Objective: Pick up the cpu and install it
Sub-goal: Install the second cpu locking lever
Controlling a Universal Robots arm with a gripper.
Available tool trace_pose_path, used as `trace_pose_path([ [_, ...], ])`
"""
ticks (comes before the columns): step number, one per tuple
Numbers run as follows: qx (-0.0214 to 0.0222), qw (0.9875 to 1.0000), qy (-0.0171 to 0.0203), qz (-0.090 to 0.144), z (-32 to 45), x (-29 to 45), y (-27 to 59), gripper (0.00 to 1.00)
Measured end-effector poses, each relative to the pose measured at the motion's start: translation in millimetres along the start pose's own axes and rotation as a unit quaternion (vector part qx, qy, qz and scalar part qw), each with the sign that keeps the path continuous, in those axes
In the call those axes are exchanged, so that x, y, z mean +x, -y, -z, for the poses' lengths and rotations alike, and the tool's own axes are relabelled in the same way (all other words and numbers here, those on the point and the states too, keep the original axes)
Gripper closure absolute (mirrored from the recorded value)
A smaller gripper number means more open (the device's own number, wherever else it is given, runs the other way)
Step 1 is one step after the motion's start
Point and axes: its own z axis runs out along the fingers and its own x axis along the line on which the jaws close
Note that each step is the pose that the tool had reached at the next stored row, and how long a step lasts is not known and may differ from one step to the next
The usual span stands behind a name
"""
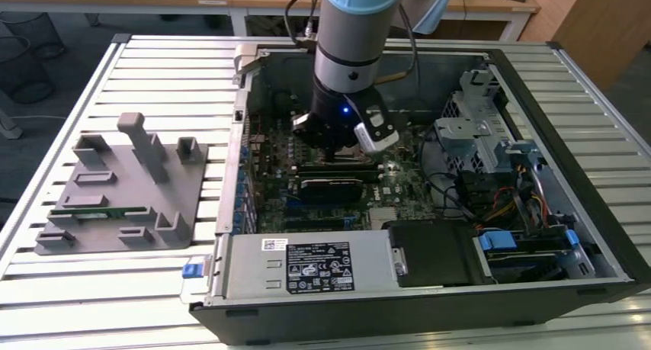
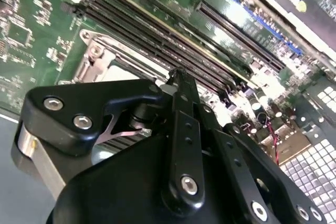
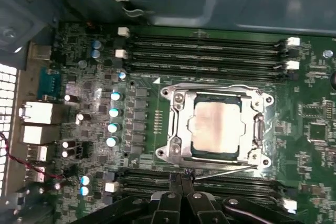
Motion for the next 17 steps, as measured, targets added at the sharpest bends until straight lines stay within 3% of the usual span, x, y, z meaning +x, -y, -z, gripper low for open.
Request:
trace_pose_path([
  [4, -0.0123, 0.9999, 0.0006, 0.001, -3.0, 1.1, 0.6, 0.89],
  [12, -0.0153, 0.9999, 0.0008, 0.001, -4.7, 4.2, 8.5, 0.89],
  [15, -0.0195, 0.9998, 0.0009, 0.001, -6.1, 5.1, 11.0, 0.89],
  [17, -0.0249, 0.9997, 0.0013, 0.001, -7.4, 5.4, 12.9, 0.89],
])
